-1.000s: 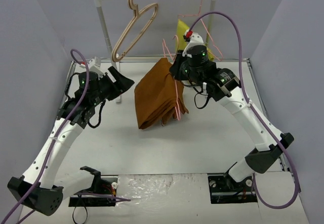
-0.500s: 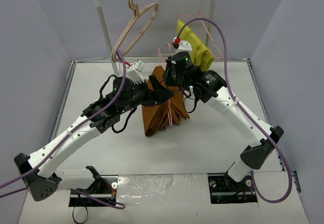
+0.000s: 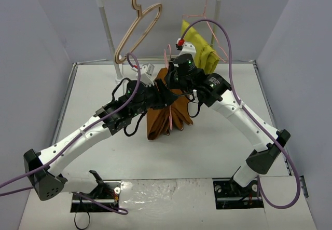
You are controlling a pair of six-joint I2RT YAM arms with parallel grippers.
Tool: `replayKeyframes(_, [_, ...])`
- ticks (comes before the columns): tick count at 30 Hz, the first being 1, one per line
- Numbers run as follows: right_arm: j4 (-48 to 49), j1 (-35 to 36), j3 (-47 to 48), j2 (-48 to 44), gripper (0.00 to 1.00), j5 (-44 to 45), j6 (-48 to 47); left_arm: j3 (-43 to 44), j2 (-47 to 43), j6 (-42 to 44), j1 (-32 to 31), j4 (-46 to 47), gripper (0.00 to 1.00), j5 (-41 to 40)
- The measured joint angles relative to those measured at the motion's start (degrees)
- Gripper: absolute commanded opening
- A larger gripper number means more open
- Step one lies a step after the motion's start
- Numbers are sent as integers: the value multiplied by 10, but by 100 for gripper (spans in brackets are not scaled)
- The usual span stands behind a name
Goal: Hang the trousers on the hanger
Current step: Place the hanger at the clothesline.
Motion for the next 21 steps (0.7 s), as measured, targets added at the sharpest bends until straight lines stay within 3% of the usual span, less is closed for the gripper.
replayKeyframes(4, [4,2,0,0,0,-1,7,-13,11,0,-5,2,3,-9])
replayKeyframes(7, [4,2,0,0,4,-3,8,-14,8,6,-9,4,2,-20])
replayKeyframes(8, [9,2,0,0,19,-4,7,-14,4,10,-10,1,2,-24])
replayKeyframes(11, [26,-4,-2,-3,46,-21,-3,-17,-14,31,-10,-24,2,-44])
replayKeyframes(12, [33,-11,-3,-7,60,-28,-9,-20,-22,41,-10,-35,2,-51])
replayKeyframes(15, [47,-44,-15,-35,76,-52,-29,-23,-45,76,-6,-61,2,-67])
replayKeyframes(19, [54,-95,-40,-86,79,-83,-57,-23,-74,118,5,-75,2,-69])
replayKeyframes(21, [57,-115,-48,-106,73,-103,-75,-23,-87,137,12,-75,2,-63])
